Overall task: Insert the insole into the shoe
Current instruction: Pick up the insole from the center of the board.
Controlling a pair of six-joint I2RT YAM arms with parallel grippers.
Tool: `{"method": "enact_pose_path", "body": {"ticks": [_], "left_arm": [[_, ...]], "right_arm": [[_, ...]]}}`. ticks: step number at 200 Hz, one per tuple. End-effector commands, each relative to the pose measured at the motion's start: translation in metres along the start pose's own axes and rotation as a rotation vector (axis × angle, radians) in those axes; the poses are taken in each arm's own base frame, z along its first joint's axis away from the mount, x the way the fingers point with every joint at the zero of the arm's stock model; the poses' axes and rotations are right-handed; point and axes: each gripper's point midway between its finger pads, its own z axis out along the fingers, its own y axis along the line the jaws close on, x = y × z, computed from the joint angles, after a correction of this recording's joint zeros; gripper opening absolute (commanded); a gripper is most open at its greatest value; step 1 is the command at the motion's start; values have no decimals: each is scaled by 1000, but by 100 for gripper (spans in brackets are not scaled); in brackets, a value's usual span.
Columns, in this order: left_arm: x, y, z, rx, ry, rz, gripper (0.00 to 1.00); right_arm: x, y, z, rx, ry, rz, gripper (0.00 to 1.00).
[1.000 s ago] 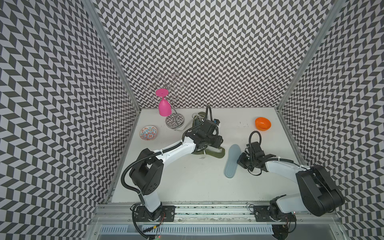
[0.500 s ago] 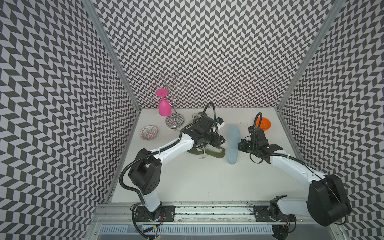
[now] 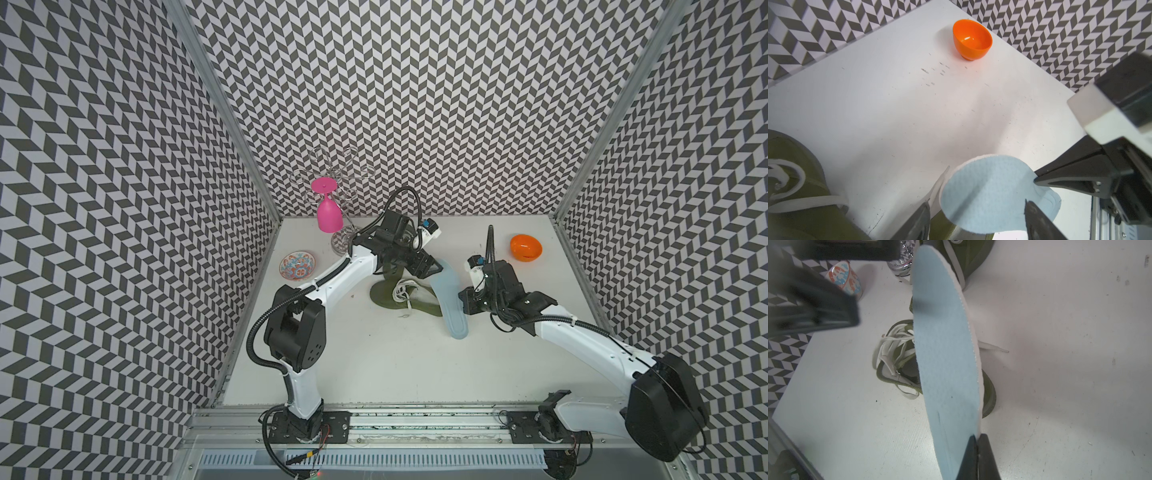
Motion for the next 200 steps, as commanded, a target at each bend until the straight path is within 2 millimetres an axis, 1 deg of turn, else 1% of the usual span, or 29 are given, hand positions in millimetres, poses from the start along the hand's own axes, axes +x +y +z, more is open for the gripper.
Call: {"method": "enact_pose_path", "body": {"ticks": [1,32,53,79,92,105,117,128,153,164,172,179,186,191,200], "left_arm": [[12,2,1,46,44,24,71],[13,-7,0,112,43,52,69],[16,-14,-1,160,43,67,65],[20,-23,-1,211,44,71,51],[22,-24,1,224,40,61,49],[23,-25,1,229,38,58,45],[21,-24,1,226,30,56,38],[18,-28,-1,244,17,62,32],[12,-34,-4,263,-3,50,13],[13,-34,-3,240,-3,29,8],[12,-30,-5,200,-15,11,0],[13,-25,-7,158,-27,-10,0],[12,-26,-10,142,-40,-13,0],[13,-26,-12,139,-47,-17,0],[13,-28,-15,135,-54,-24,0]], "right_arm": [[-18,15,-9,-26,-66,-92,0],[-19,19,-9,-38,-71,-114,0],[-22,23,-9,-46,-77,-133,0],[-26,23,-7,-40,-85,-144,0],[-28,25,-6,-43,-84,-149,0],[-31,26,-7,-42,-91,-155,0],[-31,27,-8,-45,-94,-162,0],[-32,26,-9,-39,-97,-169,0],[-31,19,-7,1,-101,-178,0],[-31,16,-7,15,-107,-176,0],[-32,13,-6,30,-113,-177,0],[-33,11,-6,43,-117,-173,0],[-34,9,-4,50,-120,-173,0],[-34,10,-4,49,-120,-181,4],[-34,10,-2,47,-109,-189,21]]}}
